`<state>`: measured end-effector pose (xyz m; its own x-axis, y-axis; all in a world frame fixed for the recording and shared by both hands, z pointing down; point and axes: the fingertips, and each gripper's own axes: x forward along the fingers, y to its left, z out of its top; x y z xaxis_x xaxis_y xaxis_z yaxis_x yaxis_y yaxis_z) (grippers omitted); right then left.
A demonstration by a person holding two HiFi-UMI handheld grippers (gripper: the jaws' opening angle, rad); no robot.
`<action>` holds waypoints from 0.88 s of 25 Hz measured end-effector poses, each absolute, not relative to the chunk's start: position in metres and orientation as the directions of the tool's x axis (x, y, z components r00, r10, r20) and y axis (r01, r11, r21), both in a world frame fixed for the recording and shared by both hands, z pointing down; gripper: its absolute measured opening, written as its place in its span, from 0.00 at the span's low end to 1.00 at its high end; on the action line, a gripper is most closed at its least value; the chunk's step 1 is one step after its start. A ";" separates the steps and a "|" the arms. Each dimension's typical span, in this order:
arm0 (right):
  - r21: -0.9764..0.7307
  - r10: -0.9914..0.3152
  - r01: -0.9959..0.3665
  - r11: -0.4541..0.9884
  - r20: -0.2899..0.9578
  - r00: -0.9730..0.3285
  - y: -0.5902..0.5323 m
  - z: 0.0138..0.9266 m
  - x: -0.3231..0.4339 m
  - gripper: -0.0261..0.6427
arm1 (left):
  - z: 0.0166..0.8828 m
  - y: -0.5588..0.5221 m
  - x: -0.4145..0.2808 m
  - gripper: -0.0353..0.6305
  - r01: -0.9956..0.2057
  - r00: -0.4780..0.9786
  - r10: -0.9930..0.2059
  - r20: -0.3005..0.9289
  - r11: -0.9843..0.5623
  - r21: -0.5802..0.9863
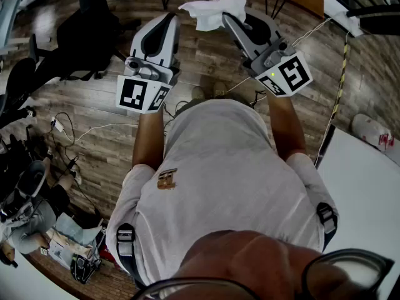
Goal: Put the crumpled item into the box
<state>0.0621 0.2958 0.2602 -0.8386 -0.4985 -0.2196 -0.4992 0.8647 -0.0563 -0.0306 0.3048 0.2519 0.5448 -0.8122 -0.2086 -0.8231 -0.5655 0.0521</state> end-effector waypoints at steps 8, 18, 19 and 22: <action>-0.057 -0.486 -0.487 0.872 -0.223 -0.845 0.291 0.264 0.065 0.13 | 0.257 0.298 -0.028 0.08 -0.829 0.535 -0.818 -0.211 -0.557 0.055; -0.060 -0.486 -0.487 0.871 -0.239 -0.840 0.262 0.261 0.103 0.13 | 0.259 0.277 -0.004 0.08 -0.858 0.492 -0.846 -0.206 -0.511 0.052; -0.059 -0.486 -0.487 0.871 -0.239 -0.841 0.258 0.261 0.107 0.13 | 0.259 0.273 0.001 0.08 -0.860 0.490 -0.848 -0.205 -0.508 0.048; -0.060 -0.482 -0.483 0.874 -0.240 -0.843 0.249 0.263 0.121 0.13 | 0.260 0.266 0.015 0.08 -0.866 0.483 -0.853 -0.199 -0.499 0.038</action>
<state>0.1212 0.2494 0.2633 -0.8427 -0.4822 -0.2396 -0.4828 0.8737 -0.0600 0.0151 0.2659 0.2603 0.4829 -0.8527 -0.1994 -0.8657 -0.4991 0.0380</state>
